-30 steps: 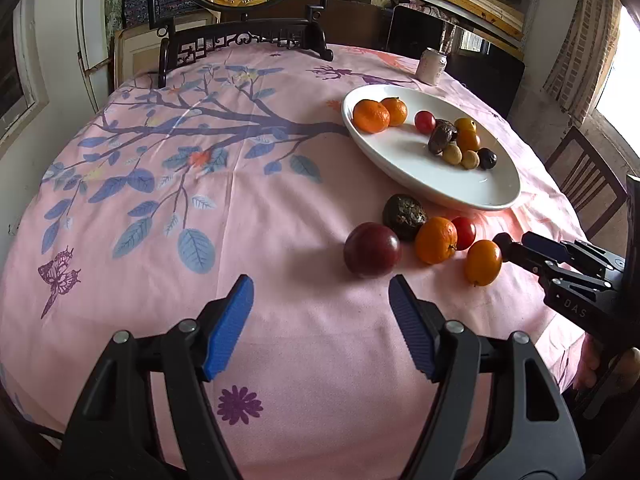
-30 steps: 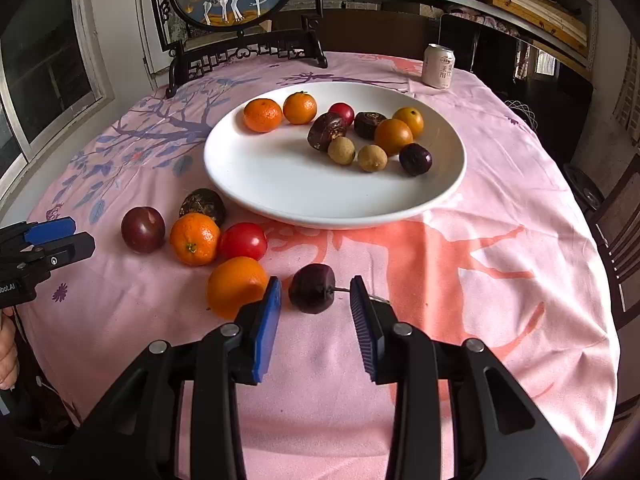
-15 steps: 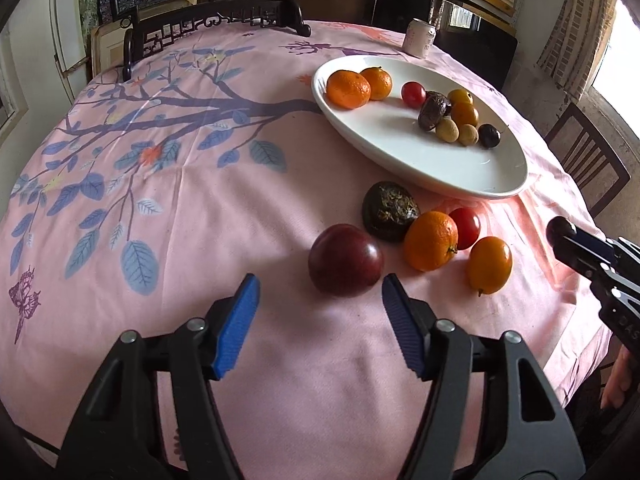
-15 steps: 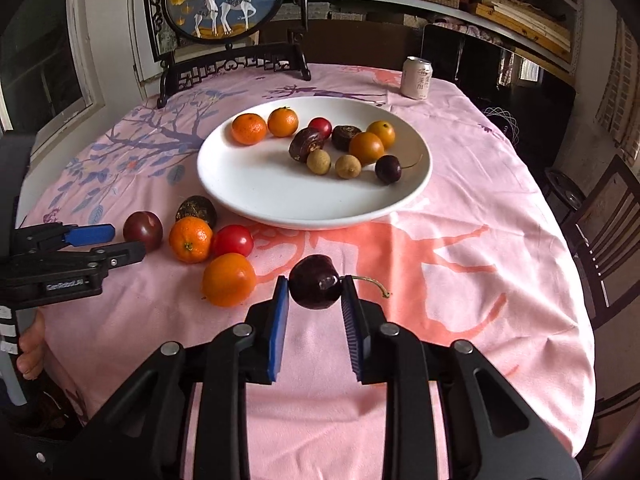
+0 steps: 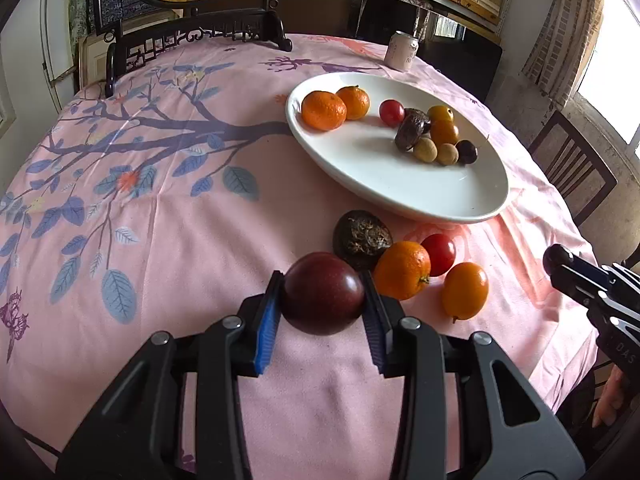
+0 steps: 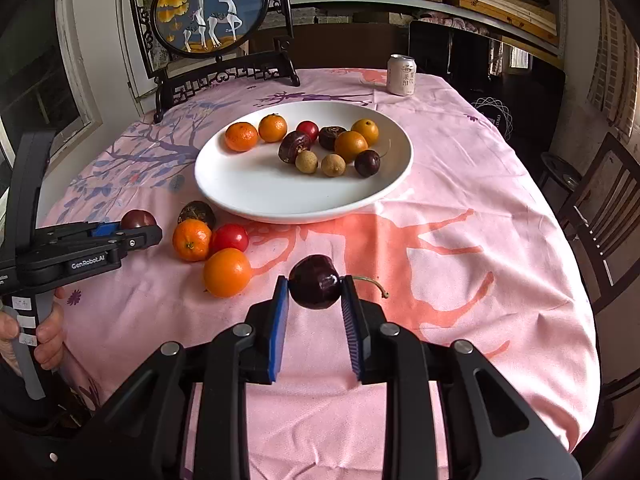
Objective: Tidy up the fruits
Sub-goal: 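Carry the cherry and plum onto the white plate and open both grippers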
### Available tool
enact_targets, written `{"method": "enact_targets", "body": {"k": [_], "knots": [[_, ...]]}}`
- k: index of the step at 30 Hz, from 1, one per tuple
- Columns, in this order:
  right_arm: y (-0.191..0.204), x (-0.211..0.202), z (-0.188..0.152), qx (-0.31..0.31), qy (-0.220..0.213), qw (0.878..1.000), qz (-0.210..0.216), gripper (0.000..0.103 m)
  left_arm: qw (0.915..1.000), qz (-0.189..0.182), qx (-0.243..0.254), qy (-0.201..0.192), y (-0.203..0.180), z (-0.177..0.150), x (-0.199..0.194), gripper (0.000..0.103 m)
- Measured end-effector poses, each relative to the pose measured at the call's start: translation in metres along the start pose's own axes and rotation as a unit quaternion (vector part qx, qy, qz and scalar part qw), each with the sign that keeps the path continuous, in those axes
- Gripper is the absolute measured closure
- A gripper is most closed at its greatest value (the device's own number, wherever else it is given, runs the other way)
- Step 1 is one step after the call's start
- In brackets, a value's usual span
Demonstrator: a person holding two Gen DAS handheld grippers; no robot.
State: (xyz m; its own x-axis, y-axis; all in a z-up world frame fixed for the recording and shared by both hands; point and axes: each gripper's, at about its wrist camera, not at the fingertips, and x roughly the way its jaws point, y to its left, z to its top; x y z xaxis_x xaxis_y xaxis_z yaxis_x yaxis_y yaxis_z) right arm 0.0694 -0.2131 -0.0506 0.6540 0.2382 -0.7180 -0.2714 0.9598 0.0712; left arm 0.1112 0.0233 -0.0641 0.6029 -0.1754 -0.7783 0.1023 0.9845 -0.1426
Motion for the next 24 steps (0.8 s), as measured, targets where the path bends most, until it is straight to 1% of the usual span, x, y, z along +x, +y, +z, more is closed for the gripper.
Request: {"method": "enact_targets", "body": {"k": [3,5,8,10,12,14,17,20,24], "knots": [[0.001,0.002,0.002,0.0,0.003,1.0,0.004,0.076,0.9999,-0.007,0.003,-0.008,-0.003,0.003,-0.015,0.065],[0.001,0.004,0.004,-0.002,0.004,1.0,0.005,0.076,0.9997,-0.018,0.011,-0.011,-0.006,0.008,-0.024,0.065],[0.001,0.006,0.016,-0.008,0.002,1.0,0.009,0.076,0.9993,-0.022,0.028,-0.007,-0.011,0.028,-0.026,0.065],[-0.002,0.009,0.031,-0.016,-0.004,1.0,0.008,0.076,0.9991,-0.011,0.04,-0.007,-0.013,0.048,-0.021,0.065],[-0.006,0.018,0.049,-0.021,-0.009,1.0,0.004,0.076,0.9989,-0.002,0.046,-0.003,-0.018,0.072,-0.01,0.065],[-0.008,0.035,0.066,-0.027,-0.007,1.0,-0.004,0.076,0.9989,0.0,0.047,0.009,-0.024,0.095,0.008,0.065],[-0.014,0.071,0.086,-0.024,0.021,0.999,-0.022,0.076,0.9984,0.019,0.046,0.026,-0.036,0.119,0.043,0.065],[-0.022,0.098,0.094,-0.016,0.05,0.998,-0.032,0.076,0.9977,0.024,0.038,0.051,-0.042,0.129,0.072,0.065],[-0.029,0.109,0.097,-0.019,0.059,0.997,-0.037,0.076,0.9971,0.025,0.043,0.058,-0.048,0.135,0.092,0.064]]}}
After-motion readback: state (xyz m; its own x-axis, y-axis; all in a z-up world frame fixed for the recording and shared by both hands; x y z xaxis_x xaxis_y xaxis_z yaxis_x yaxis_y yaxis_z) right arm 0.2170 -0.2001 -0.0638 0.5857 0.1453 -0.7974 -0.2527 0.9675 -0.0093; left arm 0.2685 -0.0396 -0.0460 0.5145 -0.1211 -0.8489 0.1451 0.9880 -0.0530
